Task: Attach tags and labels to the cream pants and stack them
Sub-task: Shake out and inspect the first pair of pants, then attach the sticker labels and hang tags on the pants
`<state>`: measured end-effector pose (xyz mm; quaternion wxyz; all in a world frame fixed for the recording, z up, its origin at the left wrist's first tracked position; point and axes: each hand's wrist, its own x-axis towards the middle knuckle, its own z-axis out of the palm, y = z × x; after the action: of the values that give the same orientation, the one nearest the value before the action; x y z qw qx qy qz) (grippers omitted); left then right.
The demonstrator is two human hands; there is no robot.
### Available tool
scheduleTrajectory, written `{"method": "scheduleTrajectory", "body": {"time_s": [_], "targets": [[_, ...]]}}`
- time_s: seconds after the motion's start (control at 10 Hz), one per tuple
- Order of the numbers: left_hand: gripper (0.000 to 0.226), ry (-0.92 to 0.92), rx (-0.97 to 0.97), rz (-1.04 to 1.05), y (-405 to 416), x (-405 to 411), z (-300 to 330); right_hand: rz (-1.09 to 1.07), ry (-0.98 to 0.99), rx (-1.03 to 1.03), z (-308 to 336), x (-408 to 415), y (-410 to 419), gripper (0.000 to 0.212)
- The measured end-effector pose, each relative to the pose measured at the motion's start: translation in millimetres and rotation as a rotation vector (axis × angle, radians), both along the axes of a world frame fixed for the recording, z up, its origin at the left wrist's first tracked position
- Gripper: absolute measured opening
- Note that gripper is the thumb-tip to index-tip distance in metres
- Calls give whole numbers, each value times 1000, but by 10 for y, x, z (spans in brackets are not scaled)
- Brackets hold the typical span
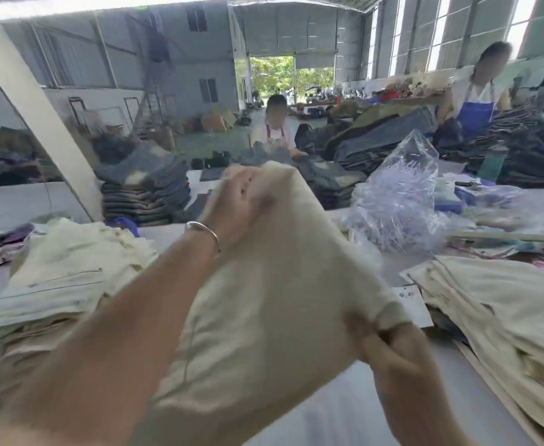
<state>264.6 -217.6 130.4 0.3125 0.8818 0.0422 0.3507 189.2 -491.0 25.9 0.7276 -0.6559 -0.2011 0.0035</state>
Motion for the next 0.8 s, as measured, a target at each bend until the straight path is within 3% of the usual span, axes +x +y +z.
{"method": "scheduleTrajectory", "body": {"time_s": [0.1, 0.2, 0.3, 0.4, 0.5, 0.6, 0.7, 0.8], "targets": [[63, 421, 21, -148, -343, 77, -945, -55, 187, -347, -715, -53, -273, 32], [47, 657, 34, -175, -490, -352, -1988, 70, 444, -500, -1470, -97, -702, 54], [38, 846, 231, -244, -600, -910, -2732, 83, 482, -721, -1757, 66, -791, 71], [51, 773, 468, -206, -669, -1272, -3109, -19, 524, -949, -1929, 165, -720, 68], [44, 725, 480, -129, -619, -1383, -3174, 77, 782, -739, -1892, 203, -828, 28], [42, 732, 402, 37, -421, -1558, -3195, 119, 1171, -409, -1829, 286, -855, 43], [51, 791, 228, 389, -68, -1853, -3237, 146, 1321, -293, -1817, 394, -799, 59], [59, 860, 64, 679, 199, -2219, -3293, 100, 1276, -341, -1893, 359, -717, 43]]}}
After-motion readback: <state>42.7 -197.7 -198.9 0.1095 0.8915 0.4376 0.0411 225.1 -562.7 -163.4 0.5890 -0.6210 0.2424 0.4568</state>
